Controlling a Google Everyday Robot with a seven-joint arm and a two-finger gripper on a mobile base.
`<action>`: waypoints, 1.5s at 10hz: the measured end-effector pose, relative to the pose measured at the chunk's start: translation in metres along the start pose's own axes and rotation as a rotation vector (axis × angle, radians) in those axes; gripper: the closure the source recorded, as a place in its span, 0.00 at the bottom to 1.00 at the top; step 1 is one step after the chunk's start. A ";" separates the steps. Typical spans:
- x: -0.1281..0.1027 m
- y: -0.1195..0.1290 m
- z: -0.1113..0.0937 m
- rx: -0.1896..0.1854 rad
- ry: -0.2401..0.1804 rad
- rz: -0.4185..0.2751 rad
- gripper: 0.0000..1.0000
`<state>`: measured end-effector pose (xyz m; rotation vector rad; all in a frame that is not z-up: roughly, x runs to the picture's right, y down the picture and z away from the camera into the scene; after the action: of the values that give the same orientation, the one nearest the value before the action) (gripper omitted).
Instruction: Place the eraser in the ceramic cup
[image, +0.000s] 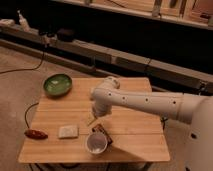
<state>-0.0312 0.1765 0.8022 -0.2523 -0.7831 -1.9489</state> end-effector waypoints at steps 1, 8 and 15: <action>-0.005 -0.002 0.011 -0.024 -0.042 -0.006 0.20; -0.009 -0.025 0.053 -0.052 -0.126 -0.030 0.21; -0.013 -0.015 0.055 -0.073 -0.161 -0.008 0.86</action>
<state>-0.0461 0.2243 0.8321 -0.4551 -0.8187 -1.9850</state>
